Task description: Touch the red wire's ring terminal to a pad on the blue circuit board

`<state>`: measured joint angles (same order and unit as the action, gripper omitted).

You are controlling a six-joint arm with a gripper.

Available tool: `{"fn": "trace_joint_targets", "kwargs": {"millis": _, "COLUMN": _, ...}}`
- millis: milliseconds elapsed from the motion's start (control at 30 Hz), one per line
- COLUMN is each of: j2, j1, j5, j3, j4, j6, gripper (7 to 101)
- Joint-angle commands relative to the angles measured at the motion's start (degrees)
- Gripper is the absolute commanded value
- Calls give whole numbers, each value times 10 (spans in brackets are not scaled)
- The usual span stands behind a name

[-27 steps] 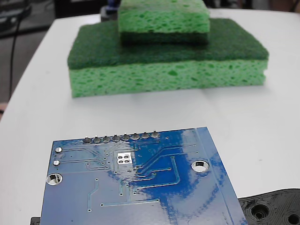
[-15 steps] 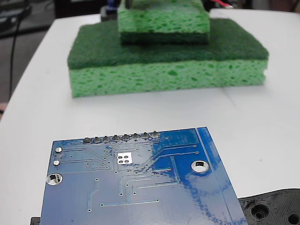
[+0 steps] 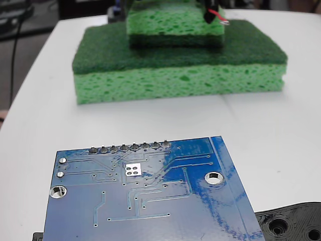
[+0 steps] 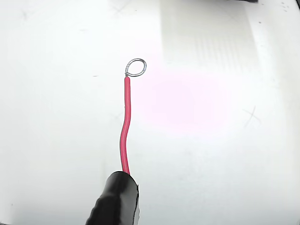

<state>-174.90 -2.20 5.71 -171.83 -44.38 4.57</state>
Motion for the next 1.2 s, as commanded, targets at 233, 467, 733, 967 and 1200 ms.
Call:
{"fn": "trace_joint_targets", "kwargs": {"millis": 233, "j2": -1, "j1": 1, "j5": -2, "j3": 3, "j4": 2, "j6": 0, "gripper": 1003}}
{"fn": "trace_joint_targets", "kwargs": {"millis": 467, "j2": -1, "j1": 4, "j5": -4, "j3": 3, "j4": 2, "j6": 0, "gripper": 1003}}
{"fn": "trace_joint_targets", "kwargs": {"millis": 733, "j2": -1, "j1": 12, "j5": -11, "j3": 14, "j4": 2, "j6": 0, "gripper": 1003}}
{"fn": "trace_joint_targets", "kwargs": {"millis": 967, "j2": 1, "j1": 40, "j5": -37, "j3": 44, "j4": -7, "j6": -14, "gripper": 1003}}
{"fn": "trace_joint_targets", "kwargs": {"millis": 1200, "j2": 75, "j1": 78, "j5": -60, "j3": 118, "j4": -21, "j6": -38, "gripper": 1003}}
